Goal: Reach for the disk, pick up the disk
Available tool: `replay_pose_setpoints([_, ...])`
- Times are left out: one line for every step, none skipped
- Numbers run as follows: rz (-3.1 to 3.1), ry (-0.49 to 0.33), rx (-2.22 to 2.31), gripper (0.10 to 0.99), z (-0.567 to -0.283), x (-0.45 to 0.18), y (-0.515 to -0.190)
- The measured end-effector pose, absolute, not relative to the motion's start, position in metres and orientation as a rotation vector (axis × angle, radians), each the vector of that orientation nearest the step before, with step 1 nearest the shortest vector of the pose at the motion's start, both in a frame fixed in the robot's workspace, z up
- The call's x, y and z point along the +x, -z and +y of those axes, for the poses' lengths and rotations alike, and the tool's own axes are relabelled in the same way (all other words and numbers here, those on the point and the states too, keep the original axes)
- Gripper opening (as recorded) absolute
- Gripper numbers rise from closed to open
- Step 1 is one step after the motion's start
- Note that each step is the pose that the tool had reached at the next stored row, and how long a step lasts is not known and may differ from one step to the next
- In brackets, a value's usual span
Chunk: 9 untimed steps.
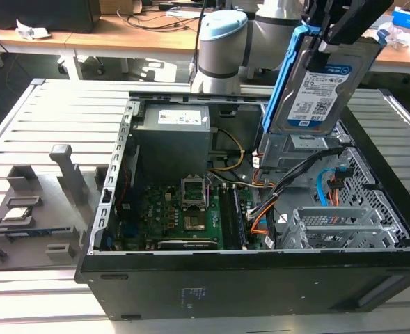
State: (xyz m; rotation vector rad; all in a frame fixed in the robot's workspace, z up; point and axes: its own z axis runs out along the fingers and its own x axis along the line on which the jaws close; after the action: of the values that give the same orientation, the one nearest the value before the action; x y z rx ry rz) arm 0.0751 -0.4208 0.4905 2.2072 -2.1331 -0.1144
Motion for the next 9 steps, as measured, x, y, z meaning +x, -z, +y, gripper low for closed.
replay_pose_setpoints([-2.133,0.114,2.207,0.365,-0.422,0.075,-0.49])
replay_pose_setpoints([-2.133,0.114,2.207,0.365,-0.423,0.075,-0.49])
replay_pose_setpoints([-2.133,0.114,2.207,0.365,-0.425,0.075,-0.49])
replay_pose_setpoints([-2.133,0.114,2.207,0.365,-0.427,0.075,-0.49])
replay_pose_setpoints([-2.133,0.114,2.207,0.365,-0.428,0.075,-0.49])
replay_pose_setpoints([-2.133,0.114,2.207,0.365,-0.429,0.075,-0.49])
replay_pose_setpoints([-2.133,0.114,2.207,0.365,-0.432,0.075,-0.49])
replay_pose_setpoints([-2.133,0.114,2.207,0.365,-0.434,0.075,-0.49])
replay_pose_setpoints([-2.133,0.114,2.207,0.365,-0.435,0.075,-0.49])
